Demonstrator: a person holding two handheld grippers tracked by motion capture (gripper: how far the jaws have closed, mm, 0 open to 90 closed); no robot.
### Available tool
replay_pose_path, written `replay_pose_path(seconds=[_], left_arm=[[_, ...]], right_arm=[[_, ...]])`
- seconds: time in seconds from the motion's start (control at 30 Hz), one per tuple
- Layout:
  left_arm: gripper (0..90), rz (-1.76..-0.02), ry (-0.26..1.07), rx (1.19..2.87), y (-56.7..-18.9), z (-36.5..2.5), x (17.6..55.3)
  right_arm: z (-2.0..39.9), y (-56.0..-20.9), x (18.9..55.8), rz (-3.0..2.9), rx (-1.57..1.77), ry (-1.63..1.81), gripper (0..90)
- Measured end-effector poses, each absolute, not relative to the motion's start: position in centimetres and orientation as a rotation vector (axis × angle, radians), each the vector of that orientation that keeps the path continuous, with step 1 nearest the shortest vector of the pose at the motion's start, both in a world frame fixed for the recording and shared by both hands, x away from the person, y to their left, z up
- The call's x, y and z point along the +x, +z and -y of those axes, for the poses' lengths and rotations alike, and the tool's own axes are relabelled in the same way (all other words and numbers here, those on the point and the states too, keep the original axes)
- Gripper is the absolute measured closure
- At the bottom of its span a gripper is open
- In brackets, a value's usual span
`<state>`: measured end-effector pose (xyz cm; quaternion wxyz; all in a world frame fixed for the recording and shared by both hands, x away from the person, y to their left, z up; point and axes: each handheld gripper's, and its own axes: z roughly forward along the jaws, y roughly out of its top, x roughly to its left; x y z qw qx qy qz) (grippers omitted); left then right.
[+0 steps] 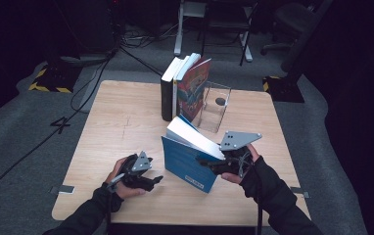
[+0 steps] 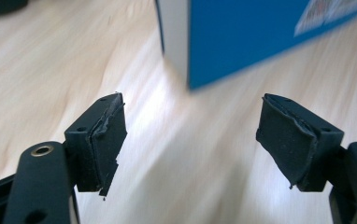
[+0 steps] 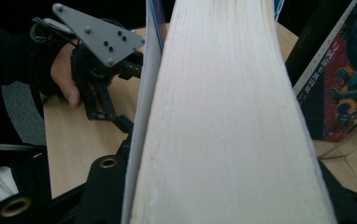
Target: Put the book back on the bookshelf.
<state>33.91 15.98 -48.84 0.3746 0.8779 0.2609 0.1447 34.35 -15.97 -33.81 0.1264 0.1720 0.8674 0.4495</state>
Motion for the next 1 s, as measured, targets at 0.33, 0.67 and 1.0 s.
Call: replay_pose_path(seconds=[0.33,0.67,1.0], left_arm=[[23.8,-0.753,0.330,2.245,-49.7,-18.9,32.4],[20.4,-0.794,0.303,2.255,-50.4,-19.3,33.3],[20.3,-0.783,0.299,2.259,-50.5,-19.4,33.4]], right_arm=[[16.0,-34.0,34.1,-2.498,0.482,1.346,59.1],[15.8,-33.8,34.3,-2.512,0.484,1.330,60.4],[16.1,-32.2,35.7,-2.517,0.553,1.281,60.9]])
